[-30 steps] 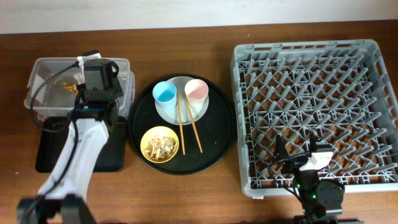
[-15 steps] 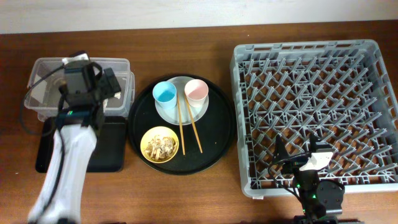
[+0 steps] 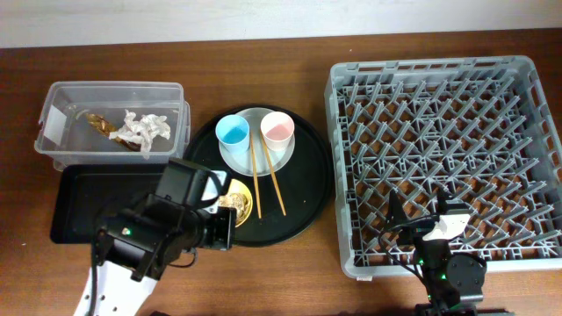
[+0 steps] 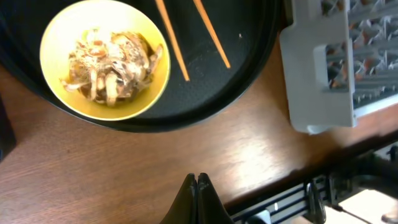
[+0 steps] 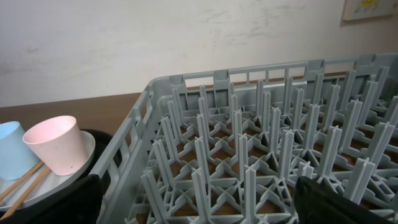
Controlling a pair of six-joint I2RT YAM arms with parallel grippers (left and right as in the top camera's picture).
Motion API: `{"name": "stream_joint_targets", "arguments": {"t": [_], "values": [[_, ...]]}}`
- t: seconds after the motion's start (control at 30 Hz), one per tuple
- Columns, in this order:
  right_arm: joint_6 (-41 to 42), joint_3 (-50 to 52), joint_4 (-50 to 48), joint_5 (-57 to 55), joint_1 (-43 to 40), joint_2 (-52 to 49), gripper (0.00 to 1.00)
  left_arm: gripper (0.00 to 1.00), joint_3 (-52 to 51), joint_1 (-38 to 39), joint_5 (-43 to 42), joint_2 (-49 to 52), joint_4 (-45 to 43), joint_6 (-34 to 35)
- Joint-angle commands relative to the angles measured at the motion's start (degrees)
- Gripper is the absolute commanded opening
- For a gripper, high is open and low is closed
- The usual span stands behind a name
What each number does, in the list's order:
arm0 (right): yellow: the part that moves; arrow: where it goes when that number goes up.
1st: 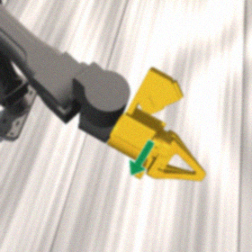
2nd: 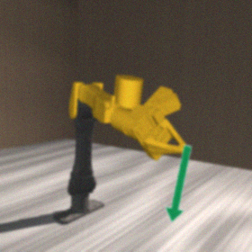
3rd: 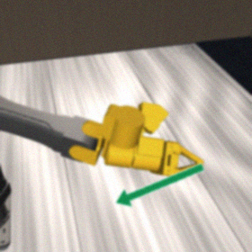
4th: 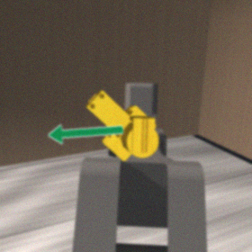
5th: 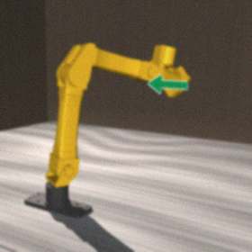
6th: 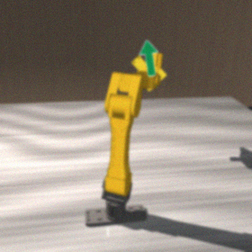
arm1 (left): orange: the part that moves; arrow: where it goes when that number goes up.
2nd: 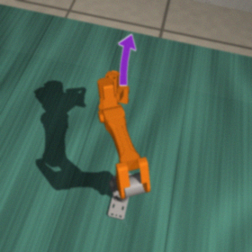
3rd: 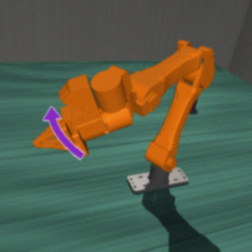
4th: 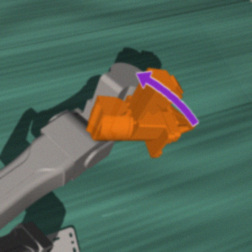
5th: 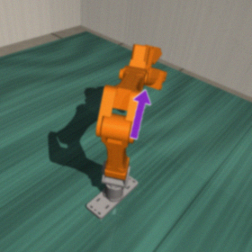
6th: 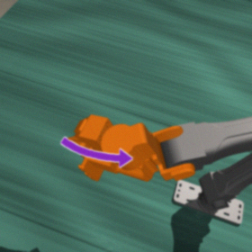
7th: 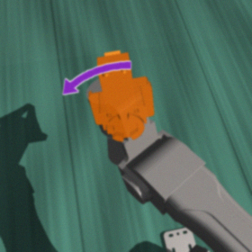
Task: Sort waste into correct bins and load items into the dishwasher rack
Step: 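Carry the tissue left and release it into the clear bin, then grasp the rim of the yellow bowl with the left gripper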
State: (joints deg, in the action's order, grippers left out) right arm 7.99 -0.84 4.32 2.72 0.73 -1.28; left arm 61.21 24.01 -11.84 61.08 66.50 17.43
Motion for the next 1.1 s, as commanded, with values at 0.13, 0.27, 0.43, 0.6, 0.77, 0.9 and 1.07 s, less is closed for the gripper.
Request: {"name": "stream_joint_targets", "arguments": {"t": [0.13, 0.27, 0.43, 0.6, 0.77, 0.9, 1.07], "values": [[0.48, 0.42, 0.13, 0.50, 0.00, 0.44, 0.98, 0.24, -0.44, 7.50, 15.65, 6.78, -2.49, 2.71], [0.48, 0.42, 0.13, 0.50, 0.00, 0.44, 0.98, 0.39, -0.44, 7.50, 15.76, 15.02, -6.95, 5.05], [0.48, 0.42, 0.13, 0.50, 0.00, 0.44, 0.98, 0.25, -0.44, 7.65, 15.72, 23.85, -8.48, 1.36], [0.48, 0.42, 0.13, 0.50, 0.00, 0.44, 0.98, 0.14, -0.44, 11.04, 15.82, 27.63, -10.16, -4.26], [0.48, 0.42, 0.13, 0.50, 0.00, 0.44, 0.98, 0.16, -0.44, 12.74, 22.18, 27.63, -11.91, -5.16], [0.48, 0.42, 0.13, 0.50, 0.00, 0.44, 0.98, 0.15, -2.34, 12.74, 22.18, 27.65, -13.97, -5.16], [0.48, 0.42, 0.13, 0.50, 0.00, 0.42, 0.98, 0.15, -8.13, 12.74, 22.18, 27.65, -17.94, -5.14]]}}
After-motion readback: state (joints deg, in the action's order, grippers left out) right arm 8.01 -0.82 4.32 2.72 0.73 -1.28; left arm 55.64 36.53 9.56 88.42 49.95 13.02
